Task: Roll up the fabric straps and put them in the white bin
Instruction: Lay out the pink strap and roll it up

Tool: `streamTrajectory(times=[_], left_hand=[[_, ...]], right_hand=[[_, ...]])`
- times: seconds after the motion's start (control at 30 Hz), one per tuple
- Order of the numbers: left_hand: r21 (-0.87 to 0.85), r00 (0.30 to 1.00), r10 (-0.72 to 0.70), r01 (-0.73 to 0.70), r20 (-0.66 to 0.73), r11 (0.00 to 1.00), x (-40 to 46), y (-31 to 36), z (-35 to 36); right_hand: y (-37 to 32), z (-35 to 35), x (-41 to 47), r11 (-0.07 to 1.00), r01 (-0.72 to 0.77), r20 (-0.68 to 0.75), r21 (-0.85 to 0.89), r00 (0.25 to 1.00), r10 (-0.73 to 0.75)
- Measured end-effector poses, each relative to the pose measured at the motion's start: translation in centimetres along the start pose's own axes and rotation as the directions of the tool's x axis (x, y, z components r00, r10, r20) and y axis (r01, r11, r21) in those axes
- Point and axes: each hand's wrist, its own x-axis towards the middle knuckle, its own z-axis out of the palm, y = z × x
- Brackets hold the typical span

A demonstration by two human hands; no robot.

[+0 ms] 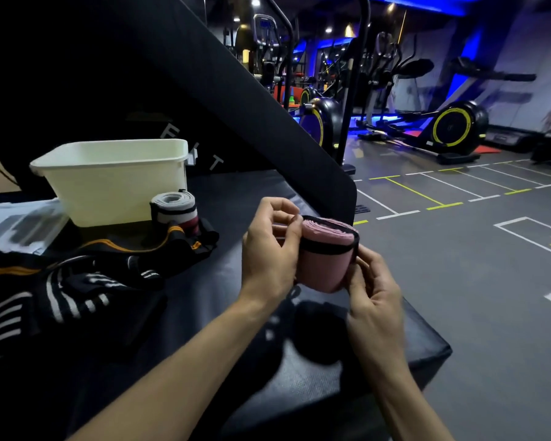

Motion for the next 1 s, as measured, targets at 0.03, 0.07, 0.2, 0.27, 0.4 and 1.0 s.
streamTrajectory(times=[0.03,0.07,0.2,0.27,0.4,1.0], left_hand=[[0.035,1.000,0.026,-0.026,-0.004,0.999,-0.3,0.2,0.2],[0.059,0.999,0.046,-0.046,-0.009,0.997,-0.5,0.3,0.3],[0.115,0.993,0.110,-0.114,0.036,0.987,-0.9,0.3,0.5],[0.121,0.989,0.115,-0.126,0.097,0.985,-1.1,0.4,0.6],[-0.004,0.967,0.053,-0.054,0.249,0.999,-0.8,0.7,0.2],[-0.212,0.837,-0.178,0.327,0.518,0.921,0.9,0.4,-1.1]], right_hand=[[0.1,0.0,0.1,0.999,-0.003,-0.004,-0.032,1.000,0.003],[0.1,0.0,0.1,0.999,-0.019,0.007,-0.042,1.000,0.019],[-0.1,0.5,-0.4,0.989,-0.115,0.100,-0.098,0.987,0.124],[-0.1,0.6,-0.6,0.982,-0.111,0.068,-0.156,0.990,0.122],[-0.3,0.1,-0.6,0.984,-0.095,-0.014,-0.149,0.995,0.094],[-0.6,-0.7,-0.4,0.999,-0.019,0.102,0.051,0.995,0.013]])
